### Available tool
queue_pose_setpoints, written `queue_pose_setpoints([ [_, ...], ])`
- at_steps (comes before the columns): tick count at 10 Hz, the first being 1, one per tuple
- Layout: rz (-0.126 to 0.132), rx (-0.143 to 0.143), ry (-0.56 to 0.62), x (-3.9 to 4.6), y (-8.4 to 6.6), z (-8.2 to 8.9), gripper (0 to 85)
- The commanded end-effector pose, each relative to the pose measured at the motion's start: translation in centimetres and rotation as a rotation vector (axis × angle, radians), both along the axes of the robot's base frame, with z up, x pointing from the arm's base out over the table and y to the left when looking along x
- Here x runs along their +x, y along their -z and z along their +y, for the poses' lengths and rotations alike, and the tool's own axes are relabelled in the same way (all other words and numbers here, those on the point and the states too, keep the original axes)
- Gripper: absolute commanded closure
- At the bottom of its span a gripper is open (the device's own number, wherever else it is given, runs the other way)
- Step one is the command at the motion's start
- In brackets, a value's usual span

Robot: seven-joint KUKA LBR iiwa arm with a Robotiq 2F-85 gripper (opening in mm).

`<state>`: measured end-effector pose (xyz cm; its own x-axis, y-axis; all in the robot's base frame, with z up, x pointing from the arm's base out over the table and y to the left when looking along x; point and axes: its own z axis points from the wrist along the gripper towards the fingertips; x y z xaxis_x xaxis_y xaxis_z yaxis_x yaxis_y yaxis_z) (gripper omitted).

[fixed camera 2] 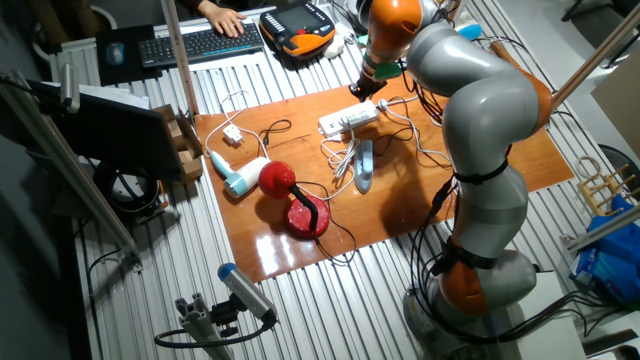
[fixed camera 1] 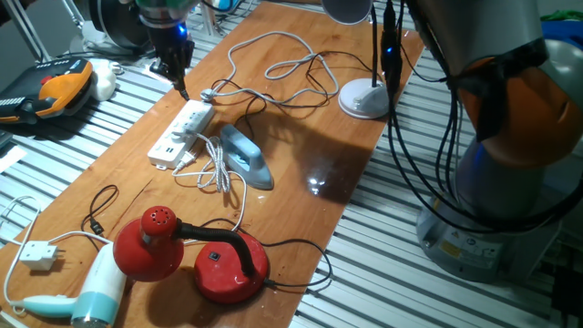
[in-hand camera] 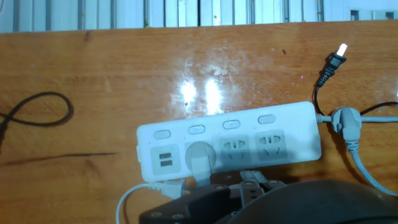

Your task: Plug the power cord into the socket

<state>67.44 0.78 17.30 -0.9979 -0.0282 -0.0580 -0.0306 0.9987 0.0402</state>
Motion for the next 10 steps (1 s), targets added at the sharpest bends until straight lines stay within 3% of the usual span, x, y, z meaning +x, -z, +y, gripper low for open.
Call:
queue_pose_setpoints([
  [1, 0.013, 0.010, -0.012, 0.00, 0.0, 0.0, 85.0],
  [3, 0.029, 0.018, -0.036, -0.97, 0.4, -0.5, 85.0],
  [5, 0.036, 0.029, -0.046, -2.50, 0.4, -0.7, 85.0],
  [8, 0.040, -0.005, -0.039, -4.18, -1.9, 0.2, 85.0],
  [10, 0.036, -0.017, -0.028, -4.62, -2.5, 0.8, 85.0],
])
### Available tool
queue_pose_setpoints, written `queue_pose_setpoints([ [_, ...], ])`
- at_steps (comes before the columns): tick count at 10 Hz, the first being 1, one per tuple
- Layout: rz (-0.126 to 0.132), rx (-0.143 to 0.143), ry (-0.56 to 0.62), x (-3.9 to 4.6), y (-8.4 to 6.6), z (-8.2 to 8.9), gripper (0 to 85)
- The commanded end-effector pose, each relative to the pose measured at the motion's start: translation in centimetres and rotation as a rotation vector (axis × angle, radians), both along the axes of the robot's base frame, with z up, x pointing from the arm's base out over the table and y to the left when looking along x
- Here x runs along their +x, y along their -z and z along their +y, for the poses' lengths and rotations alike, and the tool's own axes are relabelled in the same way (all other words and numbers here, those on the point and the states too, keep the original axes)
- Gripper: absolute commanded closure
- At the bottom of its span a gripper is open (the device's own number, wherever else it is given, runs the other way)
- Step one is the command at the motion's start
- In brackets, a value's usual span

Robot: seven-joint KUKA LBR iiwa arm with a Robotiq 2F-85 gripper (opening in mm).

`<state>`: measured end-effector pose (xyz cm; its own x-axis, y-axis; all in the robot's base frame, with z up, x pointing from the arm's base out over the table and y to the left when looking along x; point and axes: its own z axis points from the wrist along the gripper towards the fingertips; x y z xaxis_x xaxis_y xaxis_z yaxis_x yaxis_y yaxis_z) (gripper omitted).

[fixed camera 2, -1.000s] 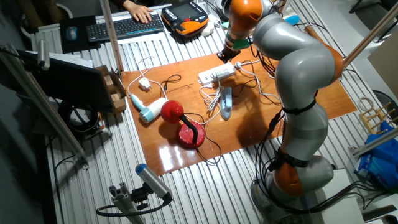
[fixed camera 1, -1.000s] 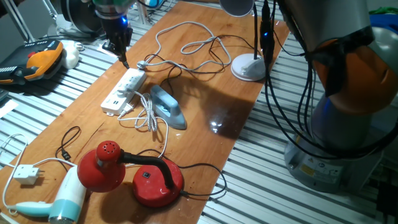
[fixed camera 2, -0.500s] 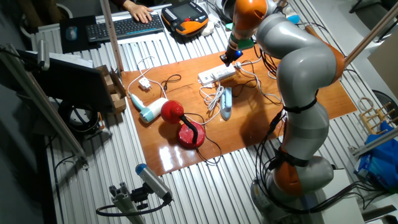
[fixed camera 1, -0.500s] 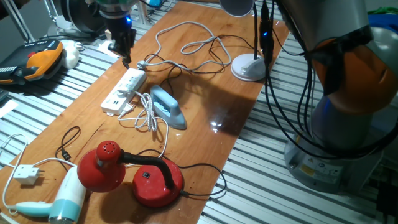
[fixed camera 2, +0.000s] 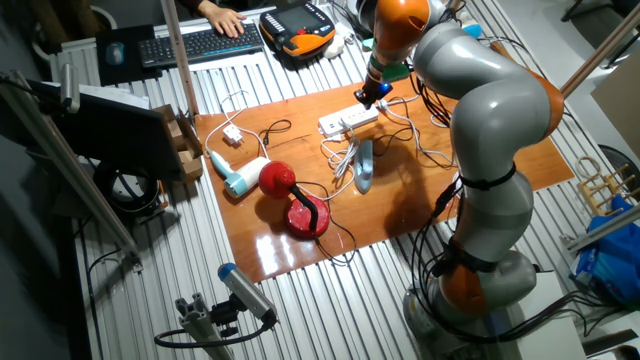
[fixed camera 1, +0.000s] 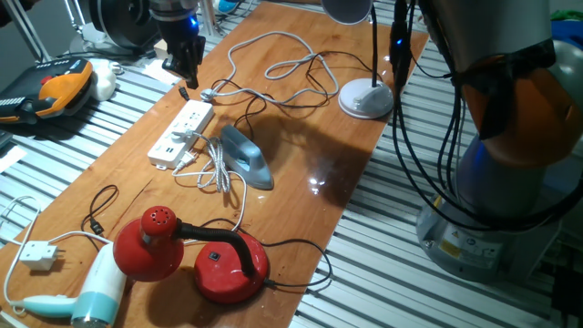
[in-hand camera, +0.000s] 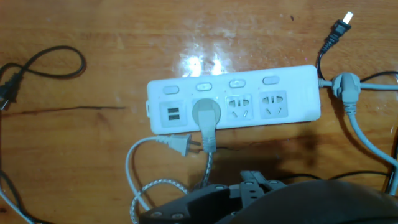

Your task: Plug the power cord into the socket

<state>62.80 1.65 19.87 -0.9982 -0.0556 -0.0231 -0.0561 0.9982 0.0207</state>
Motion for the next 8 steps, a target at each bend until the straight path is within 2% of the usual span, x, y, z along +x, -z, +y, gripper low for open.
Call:
queue_pose_setpoints([
  [1, -0.004, -0.007, 0.000, 0.00, -0.09, 0.21, 85.0],
  [3, -0.004, 0.007, 0.008, -0.05, -0.14, 0.42, 85.0],
  [8, -0.012, 0.003, -0.001, 0.18, 0.10, 0.22, 85.0],
])
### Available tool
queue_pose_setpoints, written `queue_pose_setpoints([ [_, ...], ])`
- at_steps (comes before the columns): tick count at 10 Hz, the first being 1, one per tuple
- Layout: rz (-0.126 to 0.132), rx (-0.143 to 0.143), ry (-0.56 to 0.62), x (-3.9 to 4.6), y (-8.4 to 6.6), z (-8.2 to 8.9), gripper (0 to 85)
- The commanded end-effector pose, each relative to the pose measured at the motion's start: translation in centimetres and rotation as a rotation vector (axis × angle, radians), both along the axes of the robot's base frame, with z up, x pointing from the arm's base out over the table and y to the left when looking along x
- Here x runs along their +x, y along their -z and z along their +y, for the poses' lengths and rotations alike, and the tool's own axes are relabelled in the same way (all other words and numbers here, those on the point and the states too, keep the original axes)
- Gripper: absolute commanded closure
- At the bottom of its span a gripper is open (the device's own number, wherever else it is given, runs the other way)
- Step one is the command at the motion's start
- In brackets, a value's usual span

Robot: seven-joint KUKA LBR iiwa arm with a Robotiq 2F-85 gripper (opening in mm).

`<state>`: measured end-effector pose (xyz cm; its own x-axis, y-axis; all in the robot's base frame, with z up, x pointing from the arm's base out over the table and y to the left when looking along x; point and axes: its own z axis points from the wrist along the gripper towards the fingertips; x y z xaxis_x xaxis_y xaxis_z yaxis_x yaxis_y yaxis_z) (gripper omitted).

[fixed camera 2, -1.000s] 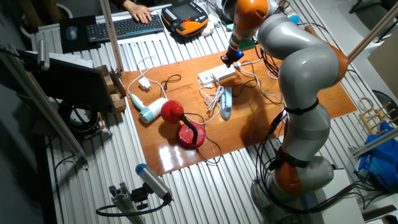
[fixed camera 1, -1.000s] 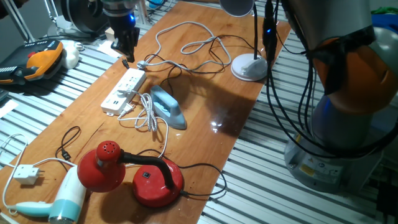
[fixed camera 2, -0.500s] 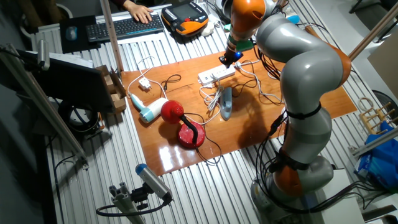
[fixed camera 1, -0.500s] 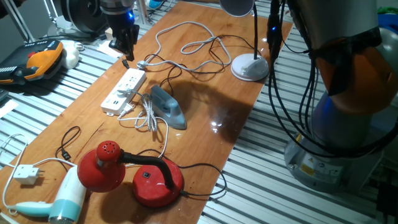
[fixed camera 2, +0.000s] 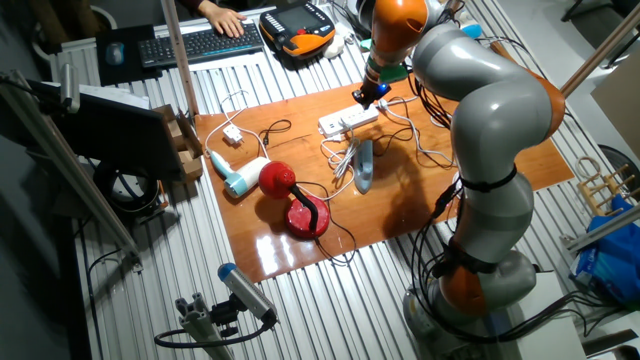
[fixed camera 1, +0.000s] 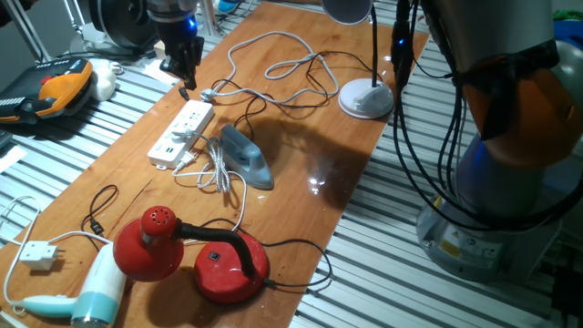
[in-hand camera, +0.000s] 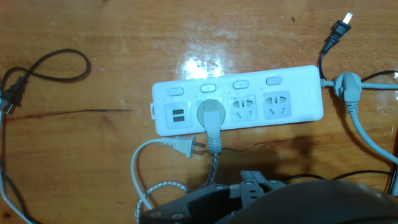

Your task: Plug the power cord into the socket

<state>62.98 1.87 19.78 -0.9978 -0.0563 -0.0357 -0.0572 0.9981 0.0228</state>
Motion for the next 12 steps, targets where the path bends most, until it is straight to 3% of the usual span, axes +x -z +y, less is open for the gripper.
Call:
queue_pose_setpoints([
  [1, -0.001, -0.002, 0.000, 0.01, 0.0, 0.0, 85.0],
  [10, -0.003, 0.006, -0.005, 0.33, 0.2, -0.5, 85.0],
  [11, 0.002, 0.029, -0.003, 0.36, 0.3, -1.0, 85.0],
  [12, 0.002, 0.033, -0.005, 0.38, 0.5, -1.2, 85.0],
])
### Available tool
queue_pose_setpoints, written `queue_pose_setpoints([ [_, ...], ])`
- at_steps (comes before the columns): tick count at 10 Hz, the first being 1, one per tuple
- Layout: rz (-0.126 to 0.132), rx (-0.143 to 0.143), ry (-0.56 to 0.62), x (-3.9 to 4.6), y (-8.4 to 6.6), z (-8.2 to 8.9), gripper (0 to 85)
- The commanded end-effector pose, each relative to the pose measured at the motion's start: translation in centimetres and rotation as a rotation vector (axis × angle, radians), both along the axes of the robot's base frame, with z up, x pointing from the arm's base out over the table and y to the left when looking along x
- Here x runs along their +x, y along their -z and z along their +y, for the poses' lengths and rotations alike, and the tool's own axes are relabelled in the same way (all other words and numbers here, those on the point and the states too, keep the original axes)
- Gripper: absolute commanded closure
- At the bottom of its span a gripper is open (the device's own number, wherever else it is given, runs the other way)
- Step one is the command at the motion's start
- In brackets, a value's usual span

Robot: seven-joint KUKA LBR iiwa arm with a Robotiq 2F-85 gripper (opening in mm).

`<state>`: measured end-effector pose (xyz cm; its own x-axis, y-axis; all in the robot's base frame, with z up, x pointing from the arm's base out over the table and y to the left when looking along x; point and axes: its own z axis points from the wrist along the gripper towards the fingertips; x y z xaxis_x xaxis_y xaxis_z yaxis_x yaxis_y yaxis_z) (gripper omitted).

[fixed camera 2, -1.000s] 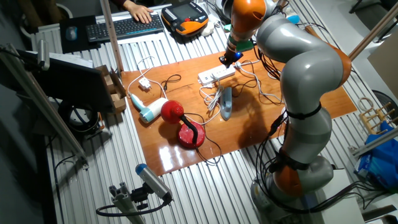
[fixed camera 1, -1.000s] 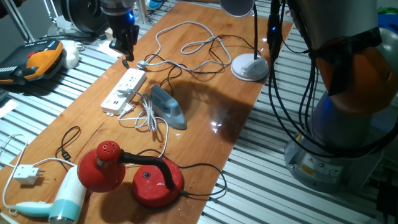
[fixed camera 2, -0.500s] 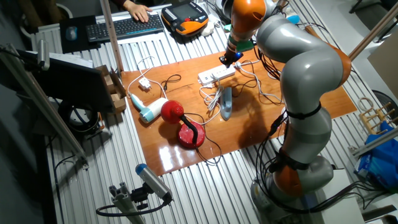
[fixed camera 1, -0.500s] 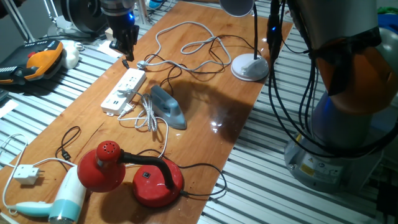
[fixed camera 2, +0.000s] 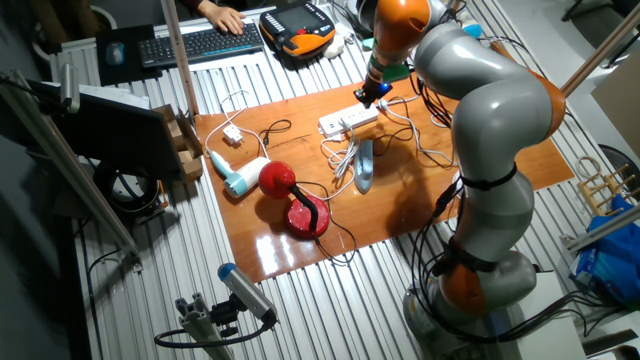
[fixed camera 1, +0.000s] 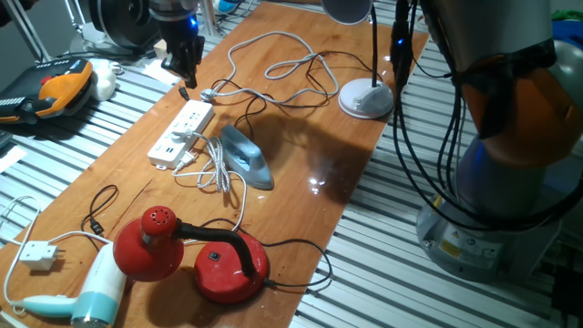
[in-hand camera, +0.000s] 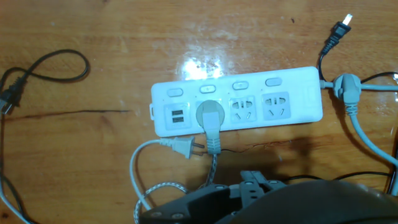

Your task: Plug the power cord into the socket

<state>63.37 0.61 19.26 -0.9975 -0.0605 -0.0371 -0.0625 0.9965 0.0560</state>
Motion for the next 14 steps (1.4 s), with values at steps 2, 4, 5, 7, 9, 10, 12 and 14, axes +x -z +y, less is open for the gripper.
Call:
queue_pose_setpoints([
  [2, -0.004, -0.001, -0.001, 0.08, -0.02, -0.05, 85.0],
  [4, -0.009, -0.017, -0.007, 0.07, -0.13, 0.05, 85.0],
  [5, -0.026, -0.028, -0.017, 0.04, -0.27, 0.05, 85.0],
  [7, -0.060, -0.040, -0.028, 0.03, -0.50, 0.21, 85.0],
  [9, -0.055, -0.033, -0.015, 0.04, -0.54, 0.27, 85.0],
  [10, -0.052, -0.027, -0.011, 0.05, -0.54, 0.27, 85.0],
  [12, -0.052, -0.027, -0.012, 0.05, -0.56, 0.29, 85.0],
  [14, -0.049, -0.025, -0.014, 0.05, -0.55, 0.31, 85.0],
])
